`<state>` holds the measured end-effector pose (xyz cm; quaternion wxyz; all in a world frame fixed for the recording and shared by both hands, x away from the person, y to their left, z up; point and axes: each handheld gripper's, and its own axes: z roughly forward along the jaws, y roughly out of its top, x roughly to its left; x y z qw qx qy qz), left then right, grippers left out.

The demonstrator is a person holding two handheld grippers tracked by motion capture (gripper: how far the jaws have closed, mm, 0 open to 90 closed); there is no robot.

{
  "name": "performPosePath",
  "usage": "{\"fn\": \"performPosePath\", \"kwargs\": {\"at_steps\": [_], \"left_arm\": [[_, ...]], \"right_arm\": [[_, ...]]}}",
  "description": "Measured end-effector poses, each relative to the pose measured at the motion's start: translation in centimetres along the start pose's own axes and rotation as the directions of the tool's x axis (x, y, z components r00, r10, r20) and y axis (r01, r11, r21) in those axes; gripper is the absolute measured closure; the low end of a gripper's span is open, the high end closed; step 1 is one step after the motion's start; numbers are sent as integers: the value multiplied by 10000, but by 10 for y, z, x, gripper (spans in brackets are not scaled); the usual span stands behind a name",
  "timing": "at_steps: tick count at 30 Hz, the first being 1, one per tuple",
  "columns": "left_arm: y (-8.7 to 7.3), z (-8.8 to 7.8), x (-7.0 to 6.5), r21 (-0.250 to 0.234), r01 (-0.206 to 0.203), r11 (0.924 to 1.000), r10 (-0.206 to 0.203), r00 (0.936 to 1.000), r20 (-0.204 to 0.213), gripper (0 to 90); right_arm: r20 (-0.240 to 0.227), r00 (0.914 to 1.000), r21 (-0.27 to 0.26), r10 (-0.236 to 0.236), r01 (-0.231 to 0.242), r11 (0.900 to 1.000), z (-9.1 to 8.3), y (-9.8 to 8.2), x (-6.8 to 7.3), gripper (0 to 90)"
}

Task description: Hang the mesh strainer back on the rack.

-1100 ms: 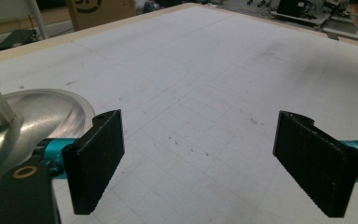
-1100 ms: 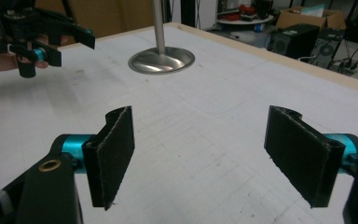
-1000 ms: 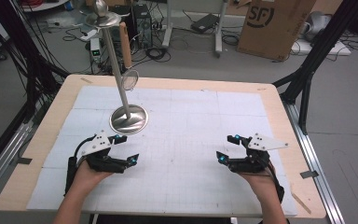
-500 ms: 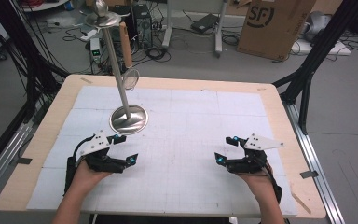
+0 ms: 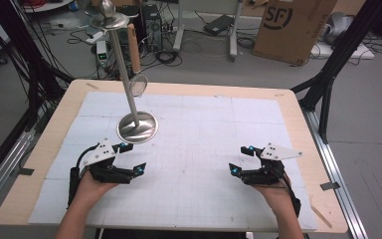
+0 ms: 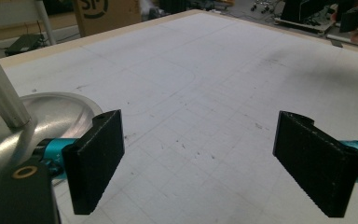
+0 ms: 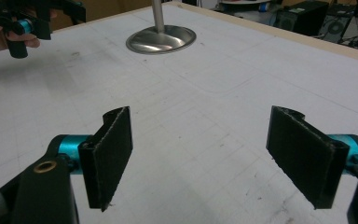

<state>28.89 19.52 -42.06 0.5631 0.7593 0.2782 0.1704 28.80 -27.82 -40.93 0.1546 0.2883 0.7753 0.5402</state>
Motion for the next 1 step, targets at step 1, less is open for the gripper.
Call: {"fn": "performPosePath", "kwargs": {"at_steps": [1], "left_arm": [[0,0,0,9,-11,10000,11,10000,-4,170]], "right_arm": [[-17,10000,55,9,-9,10000,0,0,0,216]]}}
